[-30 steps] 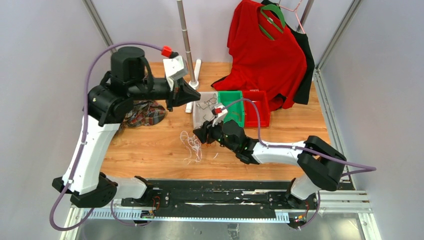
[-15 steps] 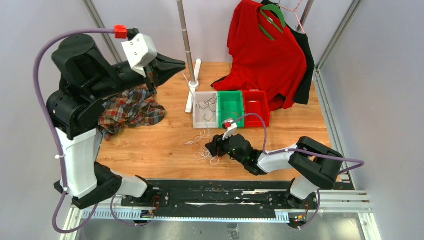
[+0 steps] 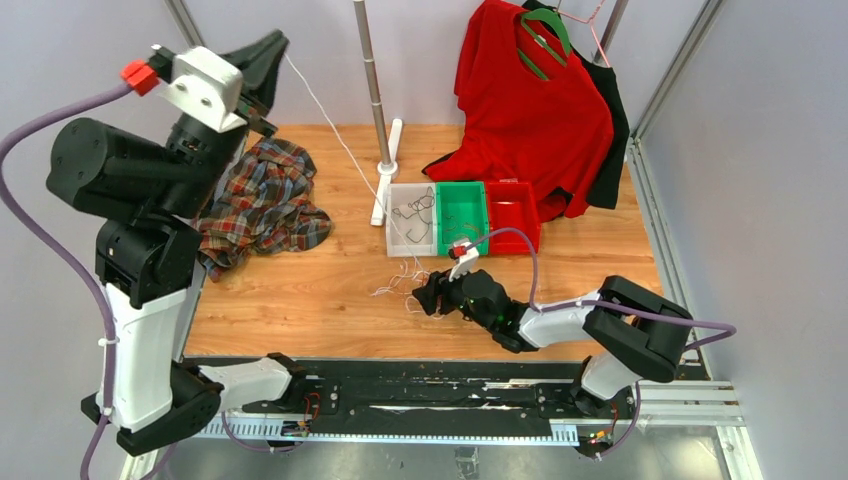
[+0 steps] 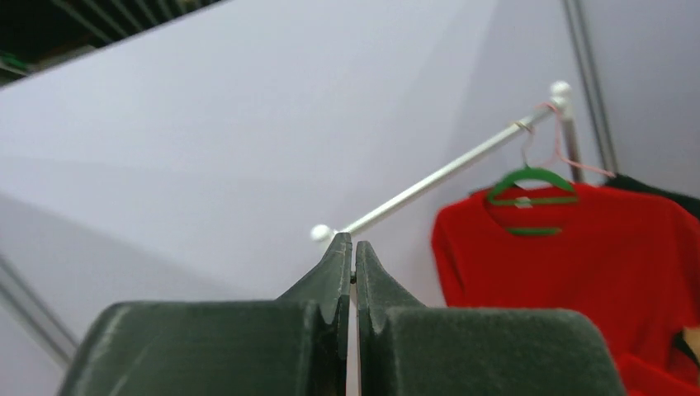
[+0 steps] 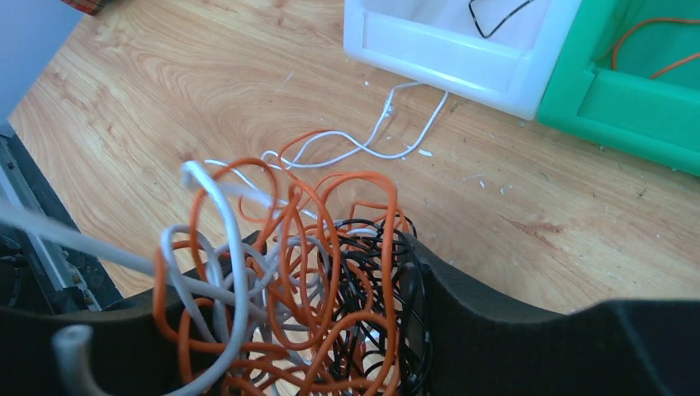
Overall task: Untangle the cables
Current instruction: Untie the cable.
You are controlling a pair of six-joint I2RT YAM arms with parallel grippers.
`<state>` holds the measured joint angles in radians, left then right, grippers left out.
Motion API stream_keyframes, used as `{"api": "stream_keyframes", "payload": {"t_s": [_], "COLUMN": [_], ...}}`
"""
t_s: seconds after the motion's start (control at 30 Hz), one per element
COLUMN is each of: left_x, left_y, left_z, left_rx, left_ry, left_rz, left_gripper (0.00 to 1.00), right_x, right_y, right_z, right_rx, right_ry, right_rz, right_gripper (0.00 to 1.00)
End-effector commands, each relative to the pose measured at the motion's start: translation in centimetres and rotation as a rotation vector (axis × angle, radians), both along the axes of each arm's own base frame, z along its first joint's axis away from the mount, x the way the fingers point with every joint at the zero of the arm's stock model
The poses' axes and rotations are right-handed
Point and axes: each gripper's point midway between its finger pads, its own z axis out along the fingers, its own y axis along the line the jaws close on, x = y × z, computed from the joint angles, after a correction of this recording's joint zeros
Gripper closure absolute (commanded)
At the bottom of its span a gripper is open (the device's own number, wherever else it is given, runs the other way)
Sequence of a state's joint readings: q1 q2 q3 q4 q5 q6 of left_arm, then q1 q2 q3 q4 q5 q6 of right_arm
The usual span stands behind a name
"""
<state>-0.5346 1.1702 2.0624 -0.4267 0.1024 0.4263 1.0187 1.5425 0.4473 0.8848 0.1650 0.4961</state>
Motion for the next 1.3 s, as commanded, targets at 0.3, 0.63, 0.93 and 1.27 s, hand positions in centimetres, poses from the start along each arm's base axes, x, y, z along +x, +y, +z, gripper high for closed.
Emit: {"api": "stream_keyframes", "payload": {"t_s": [0.3,0.63,0.93,1.27], "left_x": [0.9,0.0,-4.3,-3.1], "left_y": [2.8,2.5,-4.2,-7.9], "left_z": [-13.9,-38.6,-44.7,-47.6], "left_rx": [0.095,0.535,0.676,0.827], "left_ry": [0.193,0.646,0.886,0.866], "left_rz": [0.159,0.107,-0.401,-0.544], "left_gripper": [0.99,0.63,0.06,0.08], "right_x": [-0.7,-1.5,-2.2,-2.8], "right_y": [-2.2,-2.0,0.6,2.0], "right_z": [2.0,3.3,4.8,7.0], "right_rx": [-0.091,-0.106,-0.055,-0.020], "right_ry": [-0.047,-0.053,-0.027,-0.042], "right_rz": [0.021,0.101,0.196,0.260], "right_gripper": [0.48,0.52,0.84,0.88]}}
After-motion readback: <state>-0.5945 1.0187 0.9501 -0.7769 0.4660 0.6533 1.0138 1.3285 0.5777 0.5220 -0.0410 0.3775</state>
